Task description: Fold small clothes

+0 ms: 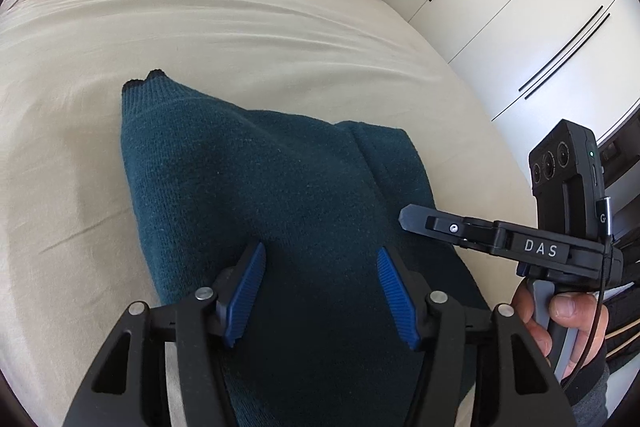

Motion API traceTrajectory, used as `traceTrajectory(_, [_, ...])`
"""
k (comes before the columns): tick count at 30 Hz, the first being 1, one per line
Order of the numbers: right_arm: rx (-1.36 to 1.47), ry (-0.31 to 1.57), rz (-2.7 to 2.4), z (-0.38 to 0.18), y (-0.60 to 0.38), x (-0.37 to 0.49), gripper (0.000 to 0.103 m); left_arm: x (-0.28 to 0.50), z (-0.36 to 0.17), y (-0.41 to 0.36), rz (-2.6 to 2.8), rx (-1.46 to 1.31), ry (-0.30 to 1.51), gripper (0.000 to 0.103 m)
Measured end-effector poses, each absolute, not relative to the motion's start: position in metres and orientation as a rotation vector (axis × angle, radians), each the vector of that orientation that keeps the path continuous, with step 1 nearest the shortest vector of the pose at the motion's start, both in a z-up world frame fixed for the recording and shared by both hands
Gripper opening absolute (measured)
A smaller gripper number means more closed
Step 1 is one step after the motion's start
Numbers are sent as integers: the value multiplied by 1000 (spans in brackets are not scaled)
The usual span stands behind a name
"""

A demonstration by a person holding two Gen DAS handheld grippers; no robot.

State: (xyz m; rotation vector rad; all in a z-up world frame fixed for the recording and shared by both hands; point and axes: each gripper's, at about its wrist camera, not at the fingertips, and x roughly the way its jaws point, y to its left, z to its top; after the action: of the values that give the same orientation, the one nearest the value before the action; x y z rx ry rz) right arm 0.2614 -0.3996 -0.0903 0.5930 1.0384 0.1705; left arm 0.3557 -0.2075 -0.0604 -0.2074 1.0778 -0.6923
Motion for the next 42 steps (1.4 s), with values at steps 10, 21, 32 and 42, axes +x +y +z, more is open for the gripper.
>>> traceTrajectory(10, [592, 1000, 222, -112, -396, 224, 19, 338, -75, -213, -703, -160, 1051, 61])
traceTrajectory(21, [609, 910, 110, -71, -451, 198, 81, 322, -53, -140, -596, -348, 969, 94])
traceTrajectory(32, [707, 1126, 232, -127, -440, 238, 41, 344, -105, -147, -695, -481, 1197, 92])
traceTrajectory(42, [374, 1153, 109, -102, -393, 246, 22, 340, -93, -166, -589, -317, 1181, 52])
